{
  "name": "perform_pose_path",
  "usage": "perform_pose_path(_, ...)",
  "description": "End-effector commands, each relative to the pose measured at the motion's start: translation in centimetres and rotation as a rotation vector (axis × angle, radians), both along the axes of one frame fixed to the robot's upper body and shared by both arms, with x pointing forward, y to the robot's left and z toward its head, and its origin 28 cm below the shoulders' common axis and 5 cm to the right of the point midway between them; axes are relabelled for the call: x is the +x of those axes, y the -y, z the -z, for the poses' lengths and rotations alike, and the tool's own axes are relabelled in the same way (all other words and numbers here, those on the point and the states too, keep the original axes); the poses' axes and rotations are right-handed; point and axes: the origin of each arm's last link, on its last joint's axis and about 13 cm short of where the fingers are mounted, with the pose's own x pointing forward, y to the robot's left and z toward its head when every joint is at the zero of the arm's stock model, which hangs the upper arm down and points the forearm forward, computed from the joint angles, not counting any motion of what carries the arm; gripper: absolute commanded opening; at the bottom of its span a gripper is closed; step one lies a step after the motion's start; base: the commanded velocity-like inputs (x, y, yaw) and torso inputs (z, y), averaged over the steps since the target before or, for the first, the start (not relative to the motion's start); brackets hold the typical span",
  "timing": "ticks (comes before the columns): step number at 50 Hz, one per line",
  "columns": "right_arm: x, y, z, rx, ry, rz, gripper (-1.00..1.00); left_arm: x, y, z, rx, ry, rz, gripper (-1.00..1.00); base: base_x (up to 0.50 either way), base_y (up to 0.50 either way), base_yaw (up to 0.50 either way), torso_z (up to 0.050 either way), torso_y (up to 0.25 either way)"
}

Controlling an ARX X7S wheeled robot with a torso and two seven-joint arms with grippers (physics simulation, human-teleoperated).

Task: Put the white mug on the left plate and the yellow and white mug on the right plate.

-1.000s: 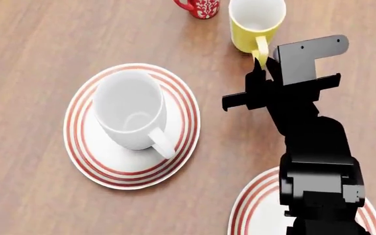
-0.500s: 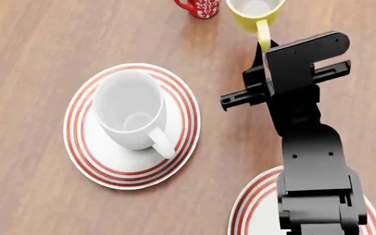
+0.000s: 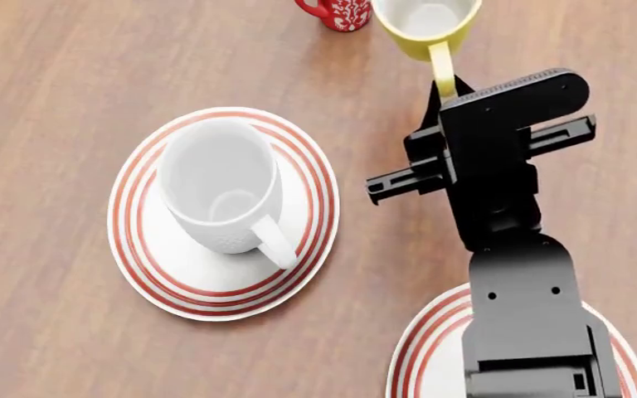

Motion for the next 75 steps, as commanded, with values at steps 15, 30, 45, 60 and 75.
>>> perform_pose_path(15, -10.0, -0.1, -1.5, 0.019, 0.118, -0.138, -1.0, -0.3, 0.1, 0.0, -0.001, 0.003, -0.018, 1.0, 0.0, 0.0, 0.0, 0.0, 0.0)
perform_pose_path(30, -15.7, 0.4, -0.6, 0.049, 0.132, -0.109, -1.0, -0.6, -0.2, -0.2, 0.0, 0.006, -0.021, 1.0, 0.0, 0.0, 0.0, 0.0, 0.001)
perform_pose_path(45, -20.6, 1.0, 1.6, 0.067, 0.135, -0.072, -1.0, -0.6, -0.3, -0.2, 0.004, 0.004, -0.019, 1.0, 0.0, 0.0, 0.0, 0.0, 0.0)
perform_pose_path(60, -24.1, 2.2, 2.7, 0.108, 0.178, -0.024, -1.0, -0.6, -0.4, -0.3, 0.001, 0.002, -0.022, 1.0, 0.0, 0.0, 0.0, 0.0, 0.0)
perform_pose_path(75, -26.6, 2.6, 5.0, 0.127, 0.163, 0.013, -1.0, -0.8, -0.3, -0.4, 0.003, 0.001, -0.019, 1.0, 0.0, 0.0, 0.0, 0.0, 0.001)
